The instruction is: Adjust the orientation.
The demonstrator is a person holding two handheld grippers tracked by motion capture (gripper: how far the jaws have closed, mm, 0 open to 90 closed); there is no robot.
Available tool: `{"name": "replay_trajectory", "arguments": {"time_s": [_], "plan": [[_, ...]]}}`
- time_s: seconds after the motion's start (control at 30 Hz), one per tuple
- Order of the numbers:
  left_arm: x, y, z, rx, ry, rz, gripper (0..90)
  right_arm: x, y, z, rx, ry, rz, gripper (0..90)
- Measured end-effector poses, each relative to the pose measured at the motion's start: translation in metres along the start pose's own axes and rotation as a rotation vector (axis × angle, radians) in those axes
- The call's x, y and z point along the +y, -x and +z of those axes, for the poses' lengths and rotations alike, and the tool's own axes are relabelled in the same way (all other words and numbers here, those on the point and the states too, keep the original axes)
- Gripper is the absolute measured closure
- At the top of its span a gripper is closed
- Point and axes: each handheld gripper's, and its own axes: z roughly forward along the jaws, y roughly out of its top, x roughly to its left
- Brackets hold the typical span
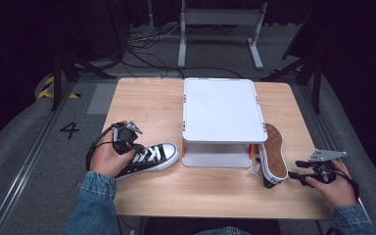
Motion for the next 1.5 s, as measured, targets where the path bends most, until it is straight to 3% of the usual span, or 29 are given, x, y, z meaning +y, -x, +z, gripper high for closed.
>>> {"name": "replay_trajectory", "arguments": {"time_s": [0.07,0.1,0.13,0.2,0.33,0.43,0.47,0.53,0.6,0.7,0.8,0.9,1.0,1.13,1.2,1.27,1.37,1.4,1.43,1.5], "plan": [[0.002,-0.001,-0.006,0.012,0.051,-0.064,87.2,0.0,0.0,0.0,0.0,0.001,0.001,42.3],[0.003,-0.003,-0.008,0.02,0.068,-0.117,87.2,0.001,0.0,0.0,-0.001,-0.001,-0.001,42.3],[0.004,-0.004,-0.009,0.049,0.087,-0.15,87.1,0.001,-0.001,0.0,0.001,0.0,-0.002,42.3],[0.007,-0.007,-0.005,0.064,0.098,-0.217,87.0,0.001,-0.001,0.0,0.001,-0.003,-0.005,42.3],[0.007,-0.012,0.013,0.095,0.077,-0.263,86.2,0.001,-0.001,0.0,0.002,0.002,-0.006,42.1],[0.004,-0.017,0.02,0.068,0.083,-0.26,85.7,0.001,0.0,0.0,0.001,0.002,-0.005,42.1],[0.003,-0.018,0.019,0.04,0.069,-0.261,84.6,0.0,0.0,0.0,0.002,0.0,-0.003,42.1],[0.001,-0.017,0.014,0.044,0.119,-0.22,73.2,0.0,0.0,0.001,0.004,-0.002,-0.005,42.1],[0.0,-0.015,0.005,0.084,0.126,-0.171,55.2,0.0,0.0,0.002,0.005,-0.005,-0.008,42.1],[-0.009,-0.014,-0.015,0.098,0.141,-0.115,48.3,0.002,0.0,0.001,0.003,-0.001,-0.011,42.0],[-0.023,-0.017,-0.03,0.105,0.111,-0.086,47.6,0.003,0.0,0.001,0.002,0.003,-0.01,41.9],[-0.035,-0.026,-0.032,0.139,0.04,-0.068,45.7,0.005,0.0,0.003,0.004,0.003,-0.015,41.9],[-0.038,-0.03,-0.017,0.129,-0.041,-0.029,47.3,0.007,0.0,0.005,0.007,-0.002,-0.022,41.9],[-0.03,-0.03,0.006,0.088,-0.076,0.03,53.4,0.007,0.0,0.005,0.008,0.0,-0.019,41.8],[-0.026,-0.026,0.008,0.073,-0.094,-0.013,74.6,0.006,0.0,0.004,0.006,0.002,-0.016,41.8],[-0.025,-0.024,0.005,0.085,-0.102,-0.051,83.5,0.005,0.0,0.004,0.009,0.001,-0.013,41.8],[-0.022,-0.017,-0.002,0.052,-0.129,-0.116,87.0,0.004,0.001,0.004,0.01,0.0,-0.013,41.8],[-0.021,-0.012,-0.005,0.016,-0.13,-0.147,87.2,0.004,0.001,0.005,0.01,0.001,-0.014,41.8],[-0.021,-0.012,-0.005,0.016,-0.13,-0.147,87.3,0.005,0.0,0.005,0.009,-0.001,-0.016,41.8],[-0.018,-0.001,-0.01,-0.041,-0.137,-0.174,87.4,0.005,0.0,0.005,0.011,0.0,-0.019,41.8]]}}
